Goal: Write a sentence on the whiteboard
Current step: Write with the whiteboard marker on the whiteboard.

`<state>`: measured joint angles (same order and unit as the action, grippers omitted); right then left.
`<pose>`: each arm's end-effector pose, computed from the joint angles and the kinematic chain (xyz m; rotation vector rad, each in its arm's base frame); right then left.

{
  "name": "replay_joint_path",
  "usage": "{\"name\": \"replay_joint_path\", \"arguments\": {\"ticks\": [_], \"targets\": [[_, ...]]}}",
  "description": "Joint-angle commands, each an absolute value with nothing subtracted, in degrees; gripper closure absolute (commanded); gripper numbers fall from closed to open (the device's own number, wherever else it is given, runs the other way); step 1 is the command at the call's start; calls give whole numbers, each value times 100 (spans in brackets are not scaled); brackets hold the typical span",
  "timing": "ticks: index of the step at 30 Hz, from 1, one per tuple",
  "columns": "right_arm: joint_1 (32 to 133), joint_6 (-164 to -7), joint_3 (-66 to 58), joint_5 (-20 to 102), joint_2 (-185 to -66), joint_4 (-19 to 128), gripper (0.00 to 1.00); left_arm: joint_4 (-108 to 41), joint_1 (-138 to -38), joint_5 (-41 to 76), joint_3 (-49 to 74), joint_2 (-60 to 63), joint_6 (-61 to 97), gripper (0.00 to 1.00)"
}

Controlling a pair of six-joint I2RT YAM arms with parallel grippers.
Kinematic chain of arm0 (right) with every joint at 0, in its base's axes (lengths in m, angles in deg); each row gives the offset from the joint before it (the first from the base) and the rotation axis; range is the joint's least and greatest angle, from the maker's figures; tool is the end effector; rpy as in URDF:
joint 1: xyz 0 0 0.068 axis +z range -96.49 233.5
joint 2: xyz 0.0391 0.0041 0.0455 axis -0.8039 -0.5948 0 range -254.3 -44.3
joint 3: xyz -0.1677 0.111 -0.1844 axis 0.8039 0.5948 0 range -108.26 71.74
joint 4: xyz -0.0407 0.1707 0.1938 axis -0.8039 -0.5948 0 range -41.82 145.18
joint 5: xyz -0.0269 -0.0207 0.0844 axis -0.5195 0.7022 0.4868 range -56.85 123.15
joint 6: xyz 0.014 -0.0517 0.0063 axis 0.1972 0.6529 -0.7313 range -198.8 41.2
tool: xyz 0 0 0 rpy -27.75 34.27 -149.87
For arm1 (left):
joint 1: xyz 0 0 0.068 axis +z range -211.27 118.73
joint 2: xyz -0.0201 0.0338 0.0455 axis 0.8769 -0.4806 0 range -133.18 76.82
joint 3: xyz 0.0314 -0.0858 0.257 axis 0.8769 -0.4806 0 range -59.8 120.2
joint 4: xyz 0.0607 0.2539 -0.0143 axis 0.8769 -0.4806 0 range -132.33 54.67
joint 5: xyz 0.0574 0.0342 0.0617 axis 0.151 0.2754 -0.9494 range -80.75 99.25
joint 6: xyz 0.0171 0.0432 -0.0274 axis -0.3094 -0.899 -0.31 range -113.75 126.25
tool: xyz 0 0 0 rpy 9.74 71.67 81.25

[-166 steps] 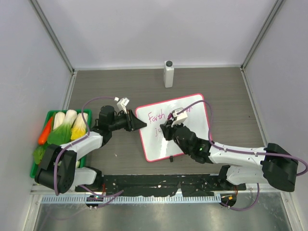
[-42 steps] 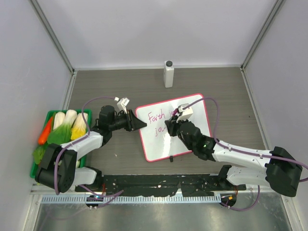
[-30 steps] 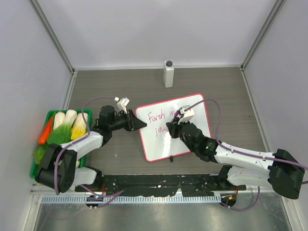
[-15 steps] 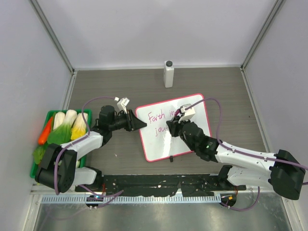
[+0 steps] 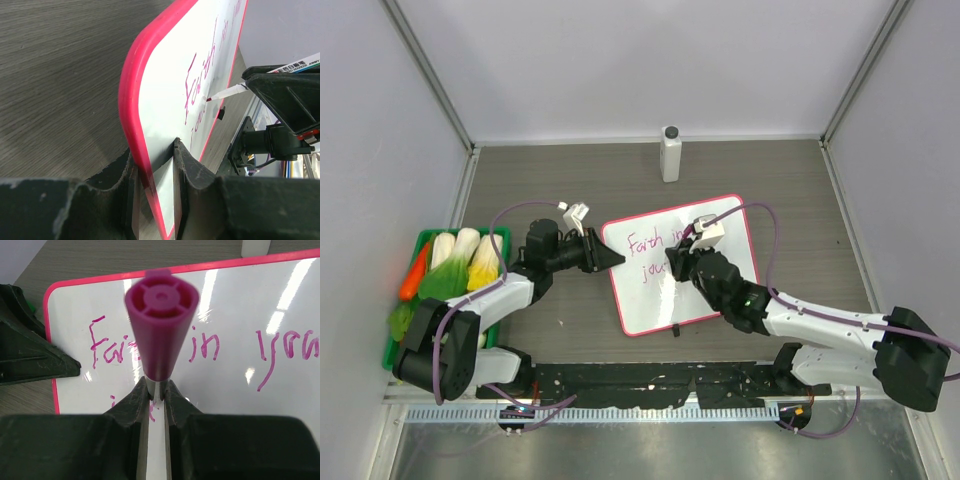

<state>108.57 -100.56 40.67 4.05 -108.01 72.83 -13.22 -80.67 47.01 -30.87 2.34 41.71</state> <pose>0.1535 0.1894 0.2414 -0.1714 1.8177 0.4896 0.2357 -0.1061 0.1943 0.1703 2.1071 -1.2499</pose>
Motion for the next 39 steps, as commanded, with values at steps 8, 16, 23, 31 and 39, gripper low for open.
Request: {"name": "replay_joint_path", "arguments": {"ticks": [8,16,23,31,39], "targets": [[10809,-10051,3983,239,-10767,7267,99,-1731,-8017,3280,-3124,44,3112,100],[10817,-10095,4115,415,-10671,7082,99,-1722,-8017,3280,-3124,36,3121,100],[10809,-10156,4273,634,-10565,7021,99,-1713,-8026,3289,-3115,9,3121,100],[10809,-10227,4335,661,-10582,7144,99,-1713,-8034,3272,-3106,1,3112,100],[10809,-10042,4046,231,-10662,7267,99,-1722,-8034,3272,-3115,10,3112,100]]}}
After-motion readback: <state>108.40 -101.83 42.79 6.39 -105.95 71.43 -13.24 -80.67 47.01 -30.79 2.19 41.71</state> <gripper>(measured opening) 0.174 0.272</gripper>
